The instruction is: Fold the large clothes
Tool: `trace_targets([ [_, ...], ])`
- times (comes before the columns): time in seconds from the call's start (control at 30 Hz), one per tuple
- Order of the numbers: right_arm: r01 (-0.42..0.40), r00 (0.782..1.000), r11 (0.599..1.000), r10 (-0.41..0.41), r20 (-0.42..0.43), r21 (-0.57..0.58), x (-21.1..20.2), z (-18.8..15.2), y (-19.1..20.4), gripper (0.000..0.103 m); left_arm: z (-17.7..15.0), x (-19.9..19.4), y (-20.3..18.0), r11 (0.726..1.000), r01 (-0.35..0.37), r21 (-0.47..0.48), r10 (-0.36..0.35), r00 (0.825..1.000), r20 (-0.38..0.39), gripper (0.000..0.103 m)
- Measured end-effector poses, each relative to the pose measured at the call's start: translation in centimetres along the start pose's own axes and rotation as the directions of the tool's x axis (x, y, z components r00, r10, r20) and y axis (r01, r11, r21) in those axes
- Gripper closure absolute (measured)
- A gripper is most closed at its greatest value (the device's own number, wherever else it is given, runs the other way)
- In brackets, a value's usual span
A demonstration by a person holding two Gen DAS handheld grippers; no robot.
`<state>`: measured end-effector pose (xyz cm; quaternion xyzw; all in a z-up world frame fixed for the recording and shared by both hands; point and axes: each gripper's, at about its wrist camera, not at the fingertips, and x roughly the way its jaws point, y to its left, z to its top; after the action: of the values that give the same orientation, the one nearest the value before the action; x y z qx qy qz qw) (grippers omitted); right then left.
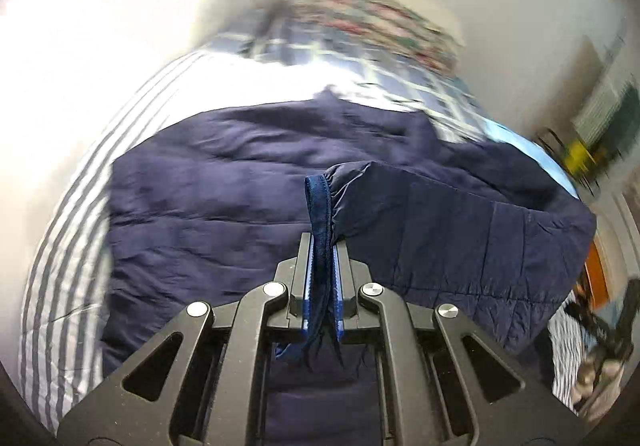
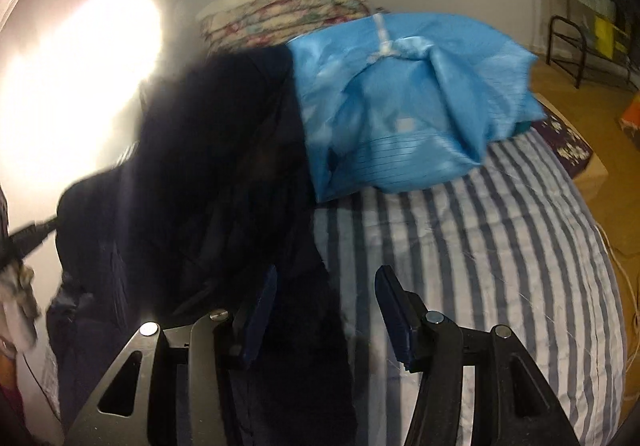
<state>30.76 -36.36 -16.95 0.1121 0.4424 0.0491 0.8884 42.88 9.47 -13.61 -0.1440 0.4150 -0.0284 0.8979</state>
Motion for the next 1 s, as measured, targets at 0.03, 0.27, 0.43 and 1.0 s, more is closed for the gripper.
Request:
trace_targets([
  [0.03, 0.000, 1.000, 1.000, 0.000, -0.001, -0.014, 0.4, 0.2, 0.5, 0.048, 0.0, 0.6, 1.4, 0.999, -0.012, -0.035, 0.012, 1.000, -0.010, 0.097],
  [0.27, 0.047, 0.999, 0.997, -0.048, -0.010, -0.065, 4.5, 2.7, 3.4, 0.045, -0.6, 2.9, 3.5, 0.996, -0.081, -0.038, 0.080, 0.997, -0.020, 0.097],
  [0.43, 0.035, 0.997, 0.999, -0.037, -0.061, -0.031, 7.8, 3.2, 3.3, 0.079, -0.2, 3.2, 3.1, 0.996, -0.095, 0.003, 0.095, 0.995, 0.027, 0.097],
  [1.0, 0.059, 0.998, 0.998, -0.059, 0.021, -0.024, 4.9, 3.6, 3.5, 0.073, 0.3, 2.6, 4.1, 0.987, -0.155, 0.033, 0.154, 0.988, 0.014, 0.069],
])
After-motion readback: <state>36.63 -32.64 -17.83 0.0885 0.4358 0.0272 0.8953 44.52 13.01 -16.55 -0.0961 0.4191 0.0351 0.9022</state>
